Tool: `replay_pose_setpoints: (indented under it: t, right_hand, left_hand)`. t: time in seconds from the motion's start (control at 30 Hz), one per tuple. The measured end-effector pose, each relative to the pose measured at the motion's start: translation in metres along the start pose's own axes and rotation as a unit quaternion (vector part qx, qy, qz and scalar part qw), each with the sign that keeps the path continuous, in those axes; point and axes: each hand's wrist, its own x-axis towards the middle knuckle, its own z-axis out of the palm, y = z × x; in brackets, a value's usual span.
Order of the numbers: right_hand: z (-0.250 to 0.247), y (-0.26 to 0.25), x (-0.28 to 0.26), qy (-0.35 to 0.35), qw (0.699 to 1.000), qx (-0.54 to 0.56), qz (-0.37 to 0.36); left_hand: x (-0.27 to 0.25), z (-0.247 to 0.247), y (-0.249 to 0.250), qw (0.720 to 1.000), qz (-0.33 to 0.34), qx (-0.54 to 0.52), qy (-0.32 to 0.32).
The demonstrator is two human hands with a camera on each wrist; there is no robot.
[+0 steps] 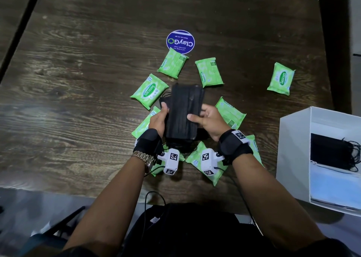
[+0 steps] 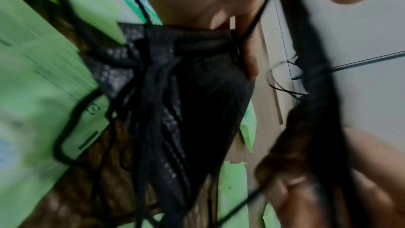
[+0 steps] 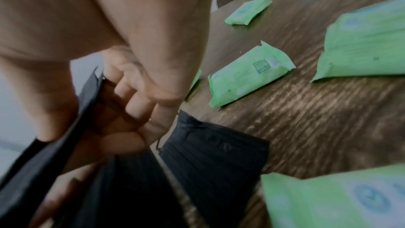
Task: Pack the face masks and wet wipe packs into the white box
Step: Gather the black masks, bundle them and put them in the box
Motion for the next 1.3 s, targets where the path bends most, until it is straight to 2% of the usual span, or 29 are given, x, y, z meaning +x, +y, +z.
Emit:
replay_pose_setpoints:
  t: [0.07,0.13,0.23,0.3,0.4,0.47,0.53,0.63,0.77,0.93,1.0,1.07,1.2,1.23,1.3]
  right_hand:
    - [0.002,0.008,0.003,-0.031,0.998,-0.046,0.016]
    - [0.006,0.014,0.003,-0.032,0.996,-0.081,0.021]
    - [0.011,0.021,0.006,0.007,0.994,-0.111,0.015]
    - [0.01,0.025,0.013,0.071,0.979,-0.193,0.013]
    - [0.003,0.036,0.025,0.205,0.904,-0.375,0.028]
    - [0.003,0.045,0.03,0.222,0.851,-0.471,0.063]
    - [0.007,0.051,0.034,0.207,0.829,-0.511,0.093]
    - [0.009,0.052,0.039,0.192,0.847,-0.484,0.107]
    - [0.002,0.048,0.044,0.183,0.901,-0.388,0.069]
    - [-0.004,0.023,0.034,0.178,0.972,-0.151,-0.003]
    - [-0.003,0.006,0.023,0.131,0.991,-0.021,-0.015]
    - [0.0,-0.004,0.014,0.072,0.995,0.064,-0.008]
    - [0.007,0.005,0.009,0.053,0.998,0.014,0.013]
    - [0.008,0.007,0.008,0.05,0.999,-0.002,0.014]
    - [0.007,0.011,0.006,0.044,0.999,-0.024,0.012]
  left_hand:
    - [-0.003,0.002,-0.001,0.998,0.017,-0.053,-0.03]
    - [-0.005,0.003,-0.005,0.998,0.048,-0.035,-0.029]
    - [-0.003,-0.002,-0.01,0.993,0.101,0.062,0.011]
    - [-0.002,-0.006,-0.014,0.989,0.123,0.079,0.034]
    - [-0.003,-0.015,-0.017,0.99,0.114,0.054,0.064]
    - [-0.001,-0.025,-0.019,0.988,0.135,0.048,0.055]
    - [0.0,-0.035,-0.02,0.979,0.181,0.088,0.027]
    - [-0.002,-0.039,-0.017,0.966,0.217,0.143,0.001]
    - [0.0,-0.039,-0.016,0.977,0.182,0.11,0.013]
    - [0.004,-0.032,-0.016,0.984,0.159,0.072,0.025]
    - [0.004,-0.026,-0.015,0.988,0.148,0.049,0.021]
    - [0.006,-0.018,-0.014,0.99,0.138,0.036,0.015]
    - [0.002,0.005,-0.008,0.993,0.106,-0.04,0.018]
    - [0.0,0.01,-0.006,0.994,0.095,-0.043,0.01]
    - [-0.003,0.019,-0.006,0.993,0.119,0.011,-0.007]
